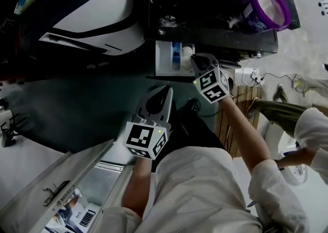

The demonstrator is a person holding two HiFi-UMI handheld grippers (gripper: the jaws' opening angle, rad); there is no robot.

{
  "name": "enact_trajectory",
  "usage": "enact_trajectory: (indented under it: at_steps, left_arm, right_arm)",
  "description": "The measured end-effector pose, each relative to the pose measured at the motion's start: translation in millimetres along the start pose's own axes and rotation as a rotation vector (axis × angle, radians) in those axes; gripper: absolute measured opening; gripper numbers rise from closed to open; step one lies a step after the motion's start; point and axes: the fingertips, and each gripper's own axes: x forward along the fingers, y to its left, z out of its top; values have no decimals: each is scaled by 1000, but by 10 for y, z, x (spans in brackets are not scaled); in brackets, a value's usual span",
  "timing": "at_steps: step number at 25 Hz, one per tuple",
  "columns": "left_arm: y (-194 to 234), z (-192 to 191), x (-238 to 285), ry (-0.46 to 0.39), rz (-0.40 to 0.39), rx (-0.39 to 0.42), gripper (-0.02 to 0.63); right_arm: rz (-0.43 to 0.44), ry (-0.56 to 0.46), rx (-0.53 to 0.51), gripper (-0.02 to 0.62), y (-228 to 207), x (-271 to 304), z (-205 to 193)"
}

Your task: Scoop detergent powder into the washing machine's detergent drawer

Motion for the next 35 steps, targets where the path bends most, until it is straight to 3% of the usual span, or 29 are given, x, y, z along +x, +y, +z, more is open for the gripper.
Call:
enact_trajectory:
  at_steps: [23, 35]
  left_arm:
    - [118, 43, -31, -14, 15, -12, 19]
    - [119, 55, -57, -25, 24, -16, 20]
  right_arm:
    - [-98, 105, -488, 8, 214, 41, -8]
    - [-128, 123, -564, 8, 247, 8, 17]
